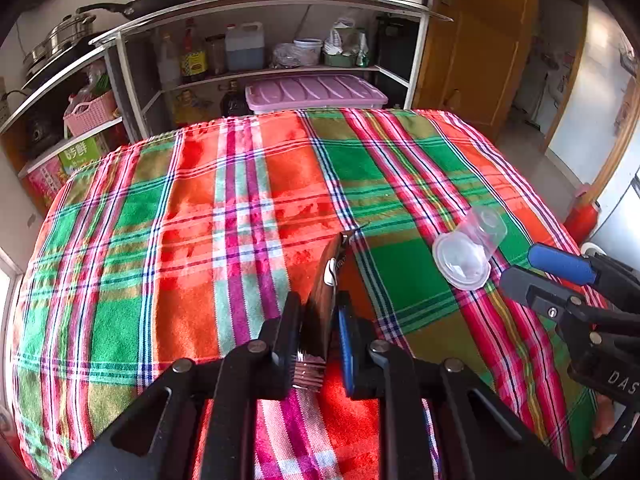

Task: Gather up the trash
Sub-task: 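Grasp the brown bar with the left tool while the right tool grasps the clear cup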

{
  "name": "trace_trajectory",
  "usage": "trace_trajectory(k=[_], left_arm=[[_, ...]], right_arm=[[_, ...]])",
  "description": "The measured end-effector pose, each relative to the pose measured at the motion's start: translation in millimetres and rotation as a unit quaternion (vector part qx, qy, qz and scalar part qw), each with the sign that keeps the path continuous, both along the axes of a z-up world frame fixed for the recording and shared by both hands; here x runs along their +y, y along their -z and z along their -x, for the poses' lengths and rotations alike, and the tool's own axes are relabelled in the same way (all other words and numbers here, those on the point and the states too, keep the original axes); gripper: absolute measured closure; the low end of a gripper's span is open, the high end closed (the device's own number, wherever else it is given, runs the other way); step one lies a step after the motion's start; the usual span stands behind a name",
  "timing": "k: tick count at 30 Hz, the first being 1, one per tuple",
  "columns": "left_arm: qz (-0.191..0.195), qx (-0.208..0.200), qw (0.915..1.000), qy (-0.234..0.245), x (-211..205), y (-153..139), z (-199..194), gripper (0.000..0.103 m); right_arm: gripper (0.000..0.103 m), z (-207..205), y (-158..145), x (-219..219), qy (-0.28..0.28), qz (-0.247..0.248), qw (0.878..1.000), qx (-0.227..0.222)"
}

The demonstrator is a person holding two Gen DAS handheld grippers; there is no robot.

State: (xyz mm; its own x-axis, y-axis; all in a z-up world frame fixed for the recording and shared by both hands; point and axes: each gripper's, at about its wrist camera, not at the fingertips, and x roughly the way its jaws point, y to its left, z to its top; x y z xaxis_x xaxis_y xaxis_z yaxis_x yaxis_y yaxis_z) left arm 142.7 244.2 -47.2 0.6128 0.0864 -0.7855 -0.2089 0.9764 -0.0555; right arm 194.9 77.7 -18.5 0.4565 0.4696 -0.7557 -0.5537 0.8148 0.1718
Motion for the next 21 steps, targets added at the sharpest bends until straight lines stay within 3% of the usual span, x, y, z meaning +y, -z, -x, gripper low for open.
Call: trace_trajectory(k=[6, 18, 21], left_arm=[[0.003, -0.003, 0.9999, -0.013, 1, 3, 1, 0.088], [0.008, -0.007, 0.9997, -0.02, 1, 3, 2, 0.088], [0.008, -0.007, 0.9997, -0.02, 2, 3, 2, 0.088]], right_arm=[[0.05, -4, 2, 19, -0.02, -0.014, 1.0, 0.0], [0.05, -18, 13, 45, -0.027, 0.006, 1.0, -0.003], [0.058, -15, 9, 48, -0.024, 0.012, 0.999, -0.022]])
